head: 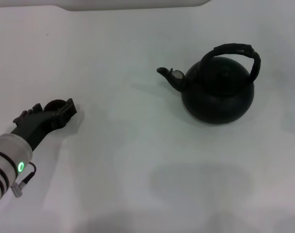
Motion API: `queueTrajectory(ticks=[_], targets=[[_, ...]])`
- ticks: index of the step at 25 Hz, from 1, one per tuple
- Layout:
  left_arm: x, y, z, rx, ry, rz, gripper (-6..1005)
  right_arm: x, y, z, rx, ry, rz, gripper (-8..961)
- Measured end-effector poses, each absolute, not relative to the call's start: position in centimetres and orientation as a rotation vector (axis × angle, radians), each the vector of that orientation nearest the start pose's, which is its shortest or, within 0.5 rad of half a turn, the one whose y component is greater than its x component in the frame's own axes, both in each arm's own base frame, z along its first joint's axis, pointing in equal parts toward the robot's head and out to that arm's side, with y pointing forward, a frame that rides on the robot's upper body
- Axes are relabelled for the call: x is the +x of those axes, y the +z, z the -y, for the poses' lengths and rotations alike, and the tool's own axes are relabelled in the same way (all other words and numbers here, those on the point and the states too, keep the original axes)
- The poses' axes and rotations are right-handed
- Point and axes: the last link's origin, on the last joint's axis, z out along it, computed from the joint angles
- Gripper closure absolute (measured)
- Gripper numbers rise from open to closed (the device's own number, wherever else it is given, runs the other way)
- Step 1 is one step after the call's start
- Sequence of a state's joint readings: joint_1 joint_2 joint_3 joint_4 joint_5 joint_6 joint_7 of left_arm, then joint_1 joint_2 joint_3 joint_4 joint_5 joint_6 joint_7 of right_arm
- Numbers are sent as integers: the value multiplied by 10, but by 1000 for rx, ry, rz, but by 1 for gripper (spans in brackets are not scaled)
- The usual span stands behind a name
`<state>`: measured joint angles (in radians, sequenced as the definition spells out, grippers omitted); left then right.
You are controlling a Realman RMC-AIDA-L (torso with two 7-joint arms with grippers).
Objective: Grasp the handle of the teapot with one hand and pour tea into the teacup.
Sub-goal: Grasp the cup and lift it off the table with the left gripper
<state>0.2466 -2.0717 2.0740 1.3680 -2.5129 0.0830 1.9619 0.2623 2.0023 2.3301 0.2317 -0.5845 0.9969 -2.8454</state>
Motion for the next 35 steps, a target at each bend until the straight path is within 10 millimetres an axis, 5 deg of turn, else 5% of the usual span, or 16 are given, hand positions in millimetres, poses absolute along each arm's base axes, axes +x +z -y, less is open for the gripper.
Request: queueTrajectory(ticks=[35], targets=[[-289,-67,-250,-1696,-446,1324,138,432,90,-290,-1404,375,-596,125]])
